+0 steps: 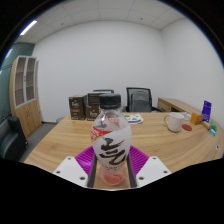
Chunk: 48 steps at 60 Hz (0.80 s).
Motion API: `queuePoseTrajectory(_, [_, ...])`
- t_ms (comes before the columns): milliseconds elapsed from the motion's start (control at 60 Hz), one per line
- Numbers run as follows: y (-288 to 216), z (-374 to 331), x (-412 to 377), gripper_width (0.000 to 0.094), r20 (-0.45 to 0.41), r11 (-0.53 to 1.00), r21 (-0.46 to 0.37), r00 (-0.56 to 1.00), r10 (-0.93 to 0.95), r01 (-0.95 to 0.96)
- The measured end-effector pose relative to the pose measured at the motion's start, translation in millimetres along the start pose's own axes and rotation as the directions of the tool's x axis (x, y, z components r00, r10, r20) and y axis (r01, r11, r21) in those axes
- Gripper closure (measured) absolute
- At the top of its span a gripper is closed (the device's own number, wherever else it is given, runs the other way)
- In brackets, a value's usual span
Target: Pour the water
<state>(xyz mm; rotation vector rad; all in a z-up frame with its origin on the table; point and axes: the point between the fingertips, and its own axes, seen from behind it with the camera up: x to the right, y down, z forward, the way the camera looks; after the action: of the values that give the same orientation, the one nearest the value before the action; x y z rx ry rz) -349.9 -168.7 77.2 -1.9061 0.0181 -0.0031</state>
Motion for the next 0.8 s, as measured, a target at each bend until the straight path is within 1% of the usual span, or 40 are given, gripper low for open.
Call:
queuePoseTrajectory(33, [0.2,-0.4,-3.4,0.0509,0.007,1.000,-0.002,1.000,-0.004,0.004])
queuePoseTrajectory(50, [-0.4,-1.0,-3.7,0.0516,0.010,1.000,-0.006,1.000,-0.006,0.006])
queuePoseTrajectory(67, [0.4,1.5,-5.1,0.0543,0.013,1.000,-0.004,1.000,-0.007,0.007])
queuePoseTrajectory(100, [0.7,1.8,-5.4,0.0550,0.018,1.000,-0.007,1.000,-0.012,0.012])
queuePoseTrajectory(117, [0.8,2.0,-6.2,0.0579,0.022,1.000,-0.009,1.000,-0.016,0.016])
queuePoseTrajectory(183, [-1.6,-0.1,-8.4,0.0585,0.029,0.999,-0.010,0.999,-0.037,0.038])
queuePoseTrajectory(283, [-21.5,-0.1,-10.6,0.0585,0.062,1.000,-0.002,0.998,-0.023,0.023])
queuePoseTrajectory(333, [-39.3,-2.5,-14.3,0.0586,0.097,1.000,0.013,0.995,0.022,-0.023])
queuePoseTrajectory(367, [-55.1,0.5,-13.6,0.0587,0.141,0.997,0.014,0.987,0.074,-0.077])
queuePoseTrajectory(450, [-105.7,6.5,-10.6,0.0588,0.237,0.965,0.019,0.938,0.251,-0.263])
queuePoseTrajectory(550, [-168.5,20.4,4.1,0.0588,0.355,0.856,-0.011,0.798,0.487,-0.517])
queuePoseTrajectory(633, [-213.9,37.0,29.2,0.0588,0.441,0.710,-0.077,0.615,0.654,-0.700])
queuePoseTrajectory(717, [-245.7,56.7,57.2,0.0589,0.472,0.543,-0.151,0.423,0.773,-0.826])
queuePoseTrajectory(800, [-260.4,80.9,97.7,0.0590,0.470,0.361,-0.230,0.221,0.855,-0.904])
